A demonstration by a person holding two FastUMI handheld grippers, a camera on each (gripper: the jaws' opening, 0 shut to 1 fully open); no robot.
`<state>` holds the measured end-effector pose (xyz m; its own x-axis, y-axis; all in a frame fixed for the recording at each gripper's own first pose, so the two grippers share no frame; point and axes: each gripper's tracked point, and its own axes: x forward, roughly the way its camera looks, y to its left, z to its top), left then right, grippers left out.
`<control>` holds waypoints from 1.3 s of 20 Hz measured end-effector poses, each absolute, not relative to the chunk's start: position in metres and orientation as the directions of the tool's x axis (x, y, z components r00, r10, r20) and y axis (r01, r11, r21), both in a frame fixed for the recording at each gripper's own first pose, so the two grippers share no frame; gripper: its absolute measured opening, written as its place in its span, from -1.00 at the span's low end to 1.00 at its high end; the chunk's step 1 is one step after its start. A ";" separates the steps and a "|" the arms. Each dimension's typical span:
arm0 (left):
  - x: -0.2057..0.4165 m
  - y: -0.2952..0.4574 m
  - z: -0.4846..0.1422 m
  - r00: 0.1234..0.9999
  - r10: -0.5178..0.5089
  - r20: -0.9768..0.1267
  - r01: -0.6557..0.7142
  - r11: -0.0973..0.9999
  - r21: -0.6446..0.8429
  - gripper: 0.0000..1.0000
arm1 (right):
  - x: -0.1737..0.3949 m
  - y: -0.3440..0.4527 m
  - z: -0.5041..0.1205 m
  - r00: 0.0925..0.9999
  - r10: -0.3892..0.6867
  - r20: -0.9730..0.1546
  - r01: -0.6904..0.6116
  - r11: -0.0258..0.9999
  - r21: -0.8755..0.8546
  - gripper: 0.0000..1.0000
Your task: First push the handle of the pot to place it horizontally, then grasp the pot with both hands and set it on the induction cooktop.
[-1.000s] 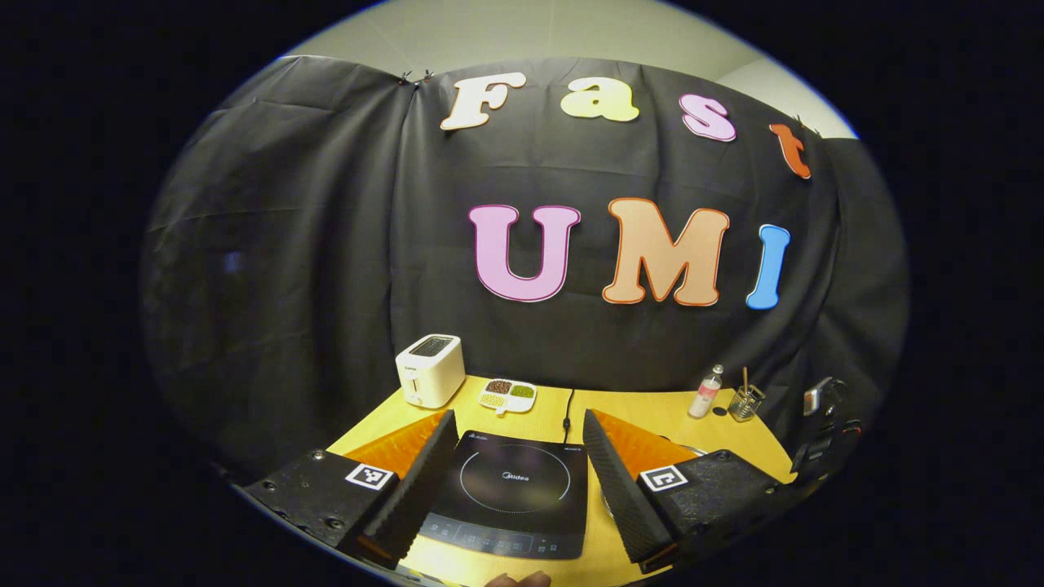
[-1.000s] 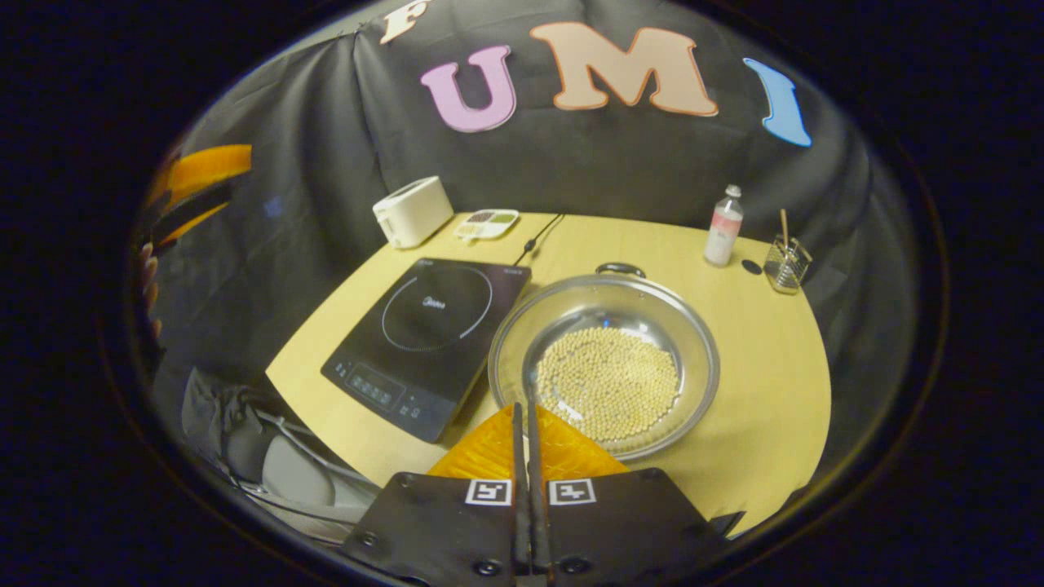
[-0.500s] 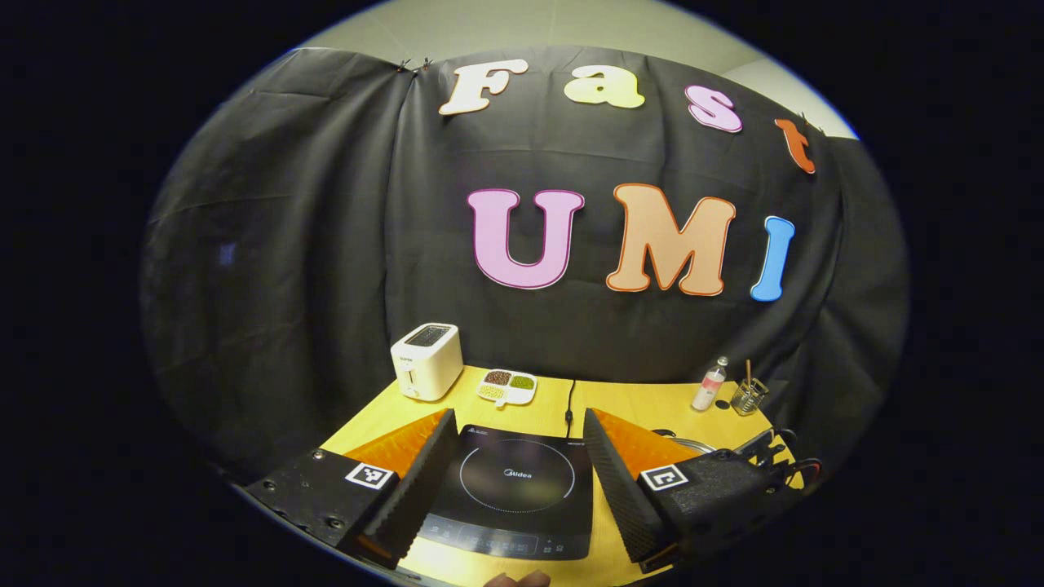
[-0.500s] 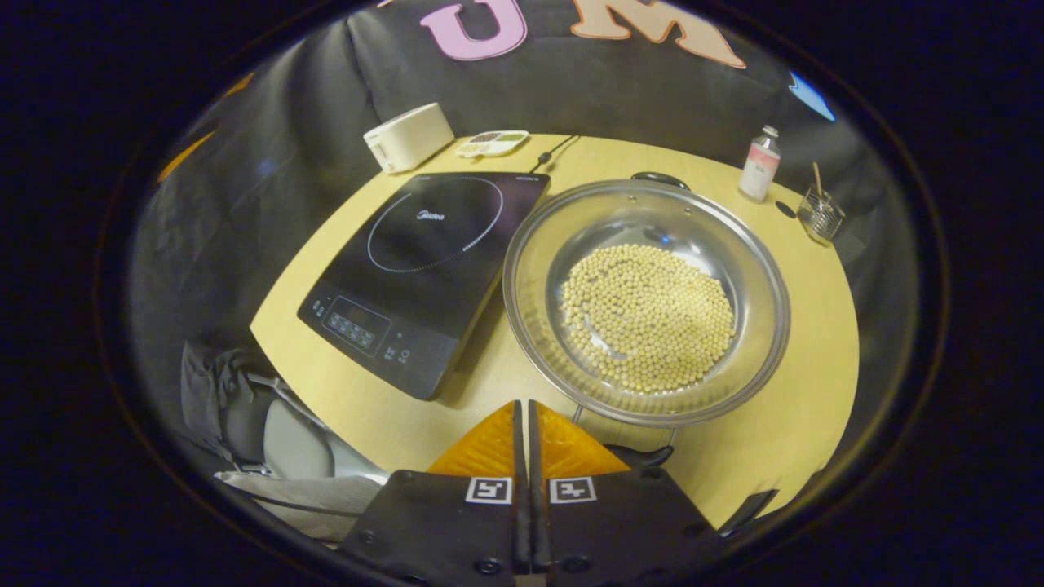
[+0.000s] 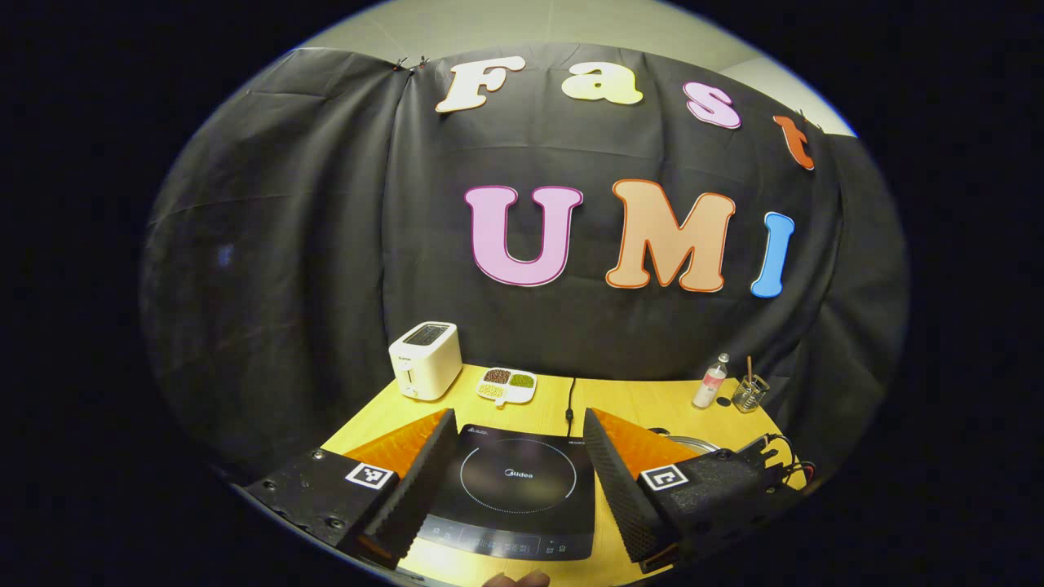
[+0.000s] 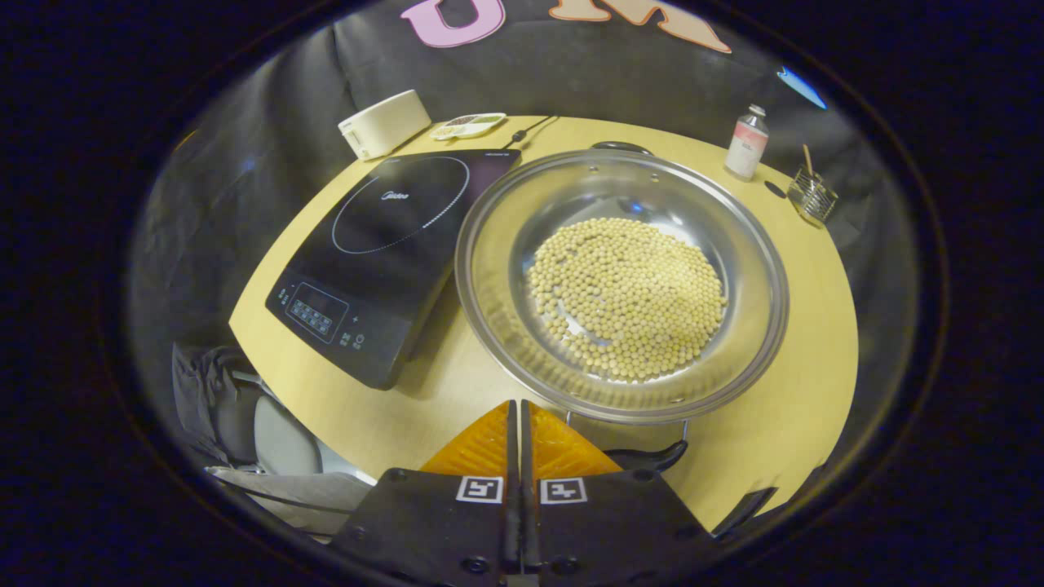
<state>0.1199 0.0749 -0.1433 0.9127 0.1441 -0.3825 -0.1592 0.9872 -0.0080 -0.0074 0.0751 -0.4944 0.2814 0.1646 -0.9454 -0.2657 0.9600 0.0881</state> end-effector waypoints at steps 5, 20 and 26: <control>0.126 0.072 -0.147 0.912 0.133 -0.388 -0.154 0.988 -0.022 0.89 | -0.003 0.043 -0.498 0.283 0.118 -0.952 -0.224 0.973 0.054 -0.94; 0.130 0.060 -0.146 0.918 0.117 -0.379 -0.133 0.991 -0.017 0.80 | 0.021 -0.051 -0.500 0.302 -0.023 -0.953 -0.126 0.990 -0.064 -0.94; 0.124 0.057 -0.143 0.920 0.119 -0.374 -0.131 0.991 -0.005 0.80 | 0.036 -0.079 -0.501 0.316 -0.056 -0.947 -0.100 0.991 -0.092 -0.94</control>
<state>0.1245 0.0574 -0.1430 0.9198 0.1192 -0.3738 -0.1306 0.9914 -0.0052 0.0358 -0.0793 -0.5005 0.3162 -0.0564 -0.9470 -0.0997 0.9907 -0.0923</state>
